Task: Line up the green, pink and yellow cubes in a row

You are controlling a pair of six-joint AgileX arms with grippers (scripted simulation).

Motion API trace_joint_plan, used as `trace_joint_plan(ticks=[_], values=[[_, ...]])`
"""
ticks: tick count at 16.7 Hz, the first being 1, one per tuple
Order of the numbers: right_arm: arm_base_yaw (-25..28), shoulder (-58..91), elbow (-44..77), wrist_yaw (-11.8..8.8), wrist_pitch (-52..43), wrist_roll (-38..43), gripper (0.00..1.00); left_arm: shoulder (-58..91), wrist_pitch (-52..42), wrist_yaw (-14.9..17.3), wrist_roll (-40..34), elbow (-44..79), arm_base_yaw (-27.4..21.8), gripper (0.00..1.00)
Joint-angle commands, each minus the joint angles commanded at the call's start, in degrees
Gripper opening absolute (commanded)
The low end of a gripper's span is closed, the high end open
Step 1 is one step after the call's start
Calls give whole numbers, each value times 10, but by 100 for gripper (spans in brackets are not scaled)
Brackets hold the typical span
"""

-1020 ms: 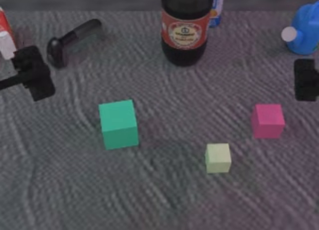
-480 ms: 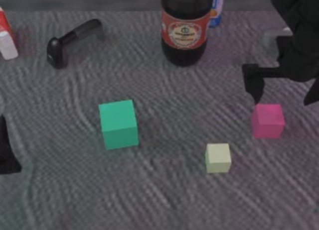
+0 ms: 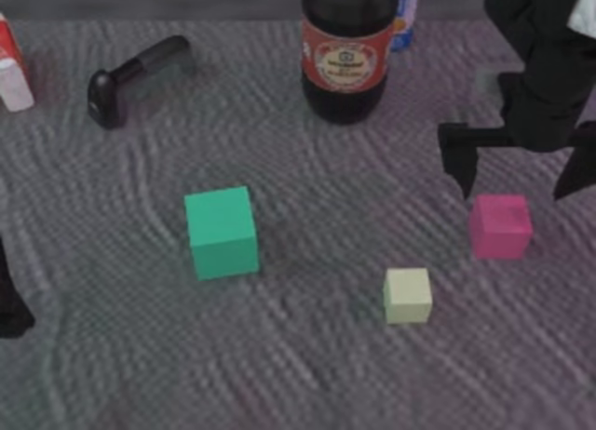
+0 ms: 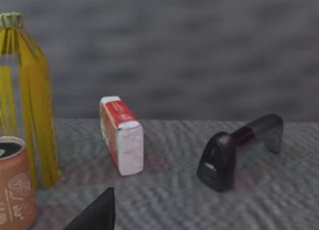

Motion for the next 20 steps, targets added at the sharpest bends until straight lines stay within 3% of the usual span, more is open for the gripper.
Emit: trace_joint_plan(ticks=[4, 11, 16, 20], values=[[-1, 10, -13, 0, 22, -1, 100, 0, 0, 0, 0, 0, 0, 100], [1, 60, -104, 1, 166, 2, 100, 0, 0, 0, 0, 0, 0, 100], [1, 65, -112, 1, 177, 2, 100, 0, 0, 0, 0, 0, 0, 100], [1, 65, -112, 1, 177, 2, 70, 0, 0, 0, 0, 0, 0, 100]])
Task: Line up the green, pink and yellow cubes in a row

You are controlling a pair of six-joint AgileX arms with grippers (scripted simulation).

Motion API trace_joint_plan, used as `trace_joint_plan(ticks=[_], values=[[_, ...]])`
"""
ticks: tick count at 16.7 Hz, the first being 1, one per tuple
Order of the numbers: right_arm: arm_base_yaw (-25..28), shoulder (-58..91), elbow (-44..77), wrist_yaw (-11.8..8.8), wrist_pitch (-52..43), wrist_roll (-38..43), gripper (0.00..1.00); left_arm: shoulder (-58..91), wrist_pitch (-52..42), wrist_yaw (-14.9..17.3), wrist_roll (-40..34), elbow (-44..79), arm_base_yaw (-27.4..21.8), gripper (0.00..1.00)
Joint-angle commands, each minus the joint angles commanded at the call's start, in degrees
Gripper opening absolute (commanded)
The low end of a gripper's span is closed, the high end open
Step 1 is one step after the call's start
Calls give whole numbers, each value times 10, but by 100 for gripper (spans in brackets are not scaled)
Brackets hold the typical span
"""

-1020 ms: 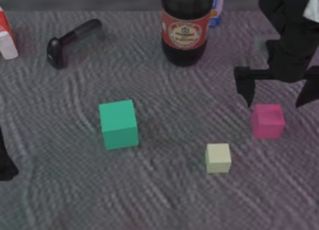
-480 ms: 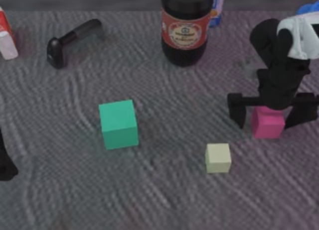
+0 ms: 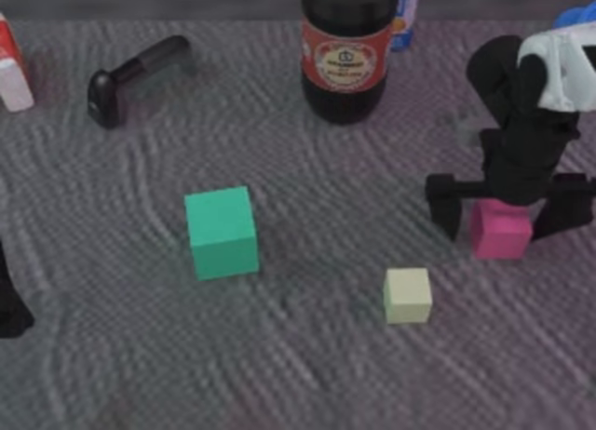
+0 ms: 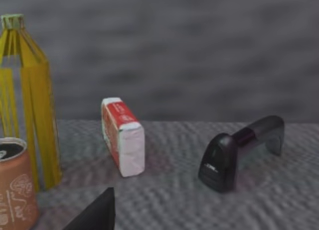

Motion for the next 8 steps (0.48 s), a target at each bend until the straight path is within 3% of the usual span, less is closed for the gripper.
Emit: trace_joint_plan(ticks=[8], values=[[0, 0, 0, 0, 0, 0, 10, 0, 0, 0, 0, 0, 0, 100]])
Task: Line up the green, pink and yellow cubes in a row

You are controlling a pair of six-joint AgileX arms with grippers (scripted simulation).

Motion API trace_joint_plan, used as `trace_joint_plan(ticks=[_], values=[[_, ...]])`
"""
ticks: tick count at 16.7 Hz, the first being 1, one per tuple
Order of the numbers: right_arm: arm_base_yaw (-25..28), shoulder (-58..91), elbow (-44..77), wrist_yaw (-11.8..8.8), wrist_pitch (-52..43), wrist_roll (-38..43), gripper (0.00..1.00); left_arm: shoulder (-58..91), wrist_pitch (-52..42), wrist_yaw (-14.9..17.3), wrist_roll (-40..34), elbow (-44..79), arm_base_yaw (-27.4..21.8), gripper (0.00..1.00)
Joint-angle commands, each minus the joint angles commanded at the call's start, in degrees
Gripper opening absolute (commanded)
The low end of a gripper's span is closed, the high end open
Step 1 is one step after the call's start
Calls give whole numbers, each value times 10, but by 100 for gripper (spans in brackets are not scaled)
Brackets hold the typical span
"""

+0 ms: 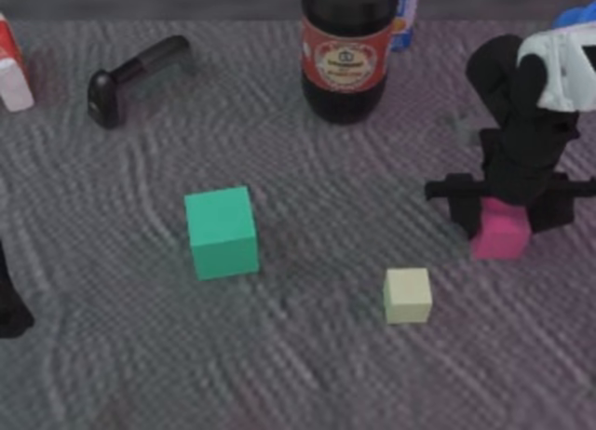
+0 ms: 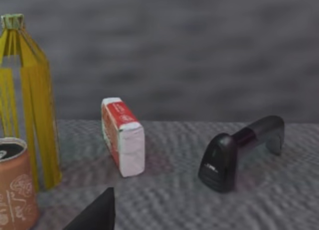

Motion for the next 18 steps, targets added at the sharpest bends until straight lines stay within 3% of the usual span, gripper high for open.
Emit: trace_joint_plan(ticks=[2, 12, 18], values=[[0, 0, 0, 0, 0, 0, 0, 0, 0, 0, 0, 0, 0, 100], [-2, -17, 12, 4, -16, -1, 0, 0, 0, 0, 0, 0, 0, 100], [2, -56, 81, 3, -128, -2, 0, 0, 0, 0, 0, 0, 0, 100]])
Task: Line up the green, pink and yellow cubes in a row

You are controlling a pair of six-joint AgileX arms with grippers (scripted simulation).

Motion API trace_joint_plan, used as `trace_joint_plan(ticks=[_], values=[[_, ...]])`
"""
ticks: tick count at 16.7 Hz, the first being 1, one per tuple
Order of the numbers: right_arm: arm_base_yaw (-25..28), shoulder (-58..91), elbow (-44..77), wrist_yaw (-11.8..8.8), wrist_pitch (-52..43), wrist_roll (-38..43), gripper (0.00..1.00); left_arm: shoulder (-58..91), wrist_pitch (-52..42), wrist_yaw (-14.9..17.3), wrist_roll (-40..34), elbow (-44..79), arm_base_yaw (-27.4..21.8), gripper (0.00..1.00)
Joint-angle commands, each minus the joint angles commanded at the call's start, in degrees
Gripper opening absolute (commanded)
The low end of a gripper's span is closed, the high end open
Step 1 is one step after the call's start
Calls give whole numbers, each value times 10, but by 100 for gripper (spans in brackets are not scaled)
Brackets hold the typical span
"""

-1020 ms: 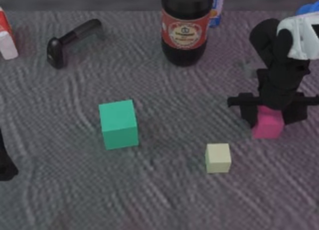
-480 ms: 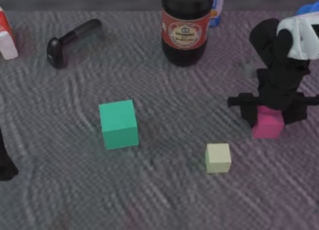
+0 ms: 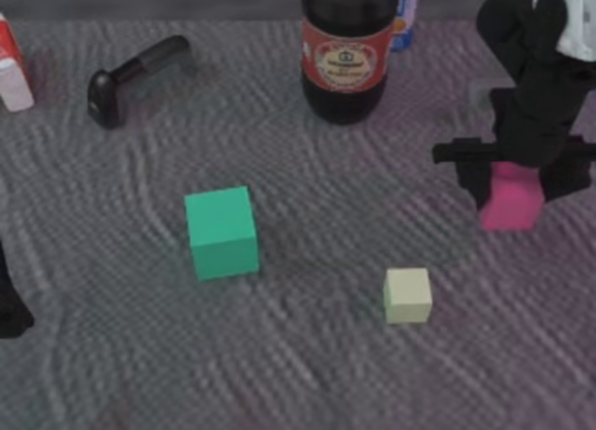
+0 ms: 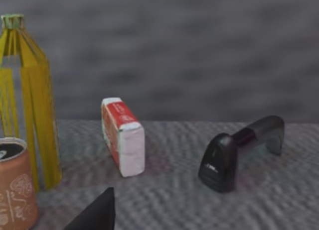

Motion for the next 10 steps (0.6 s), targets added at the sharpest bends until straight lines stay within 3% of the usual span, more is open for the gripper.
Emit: trace_joint_plan(ticks=[6, 10], values=[[0, -7, 10, 0, -15, 1, 0, 0, 0, 0, 0, 0, 0, 100], [60, -1, 27, 1, -30, 64, 0, 0, 0, 0, 0, 0, 0, 100]])
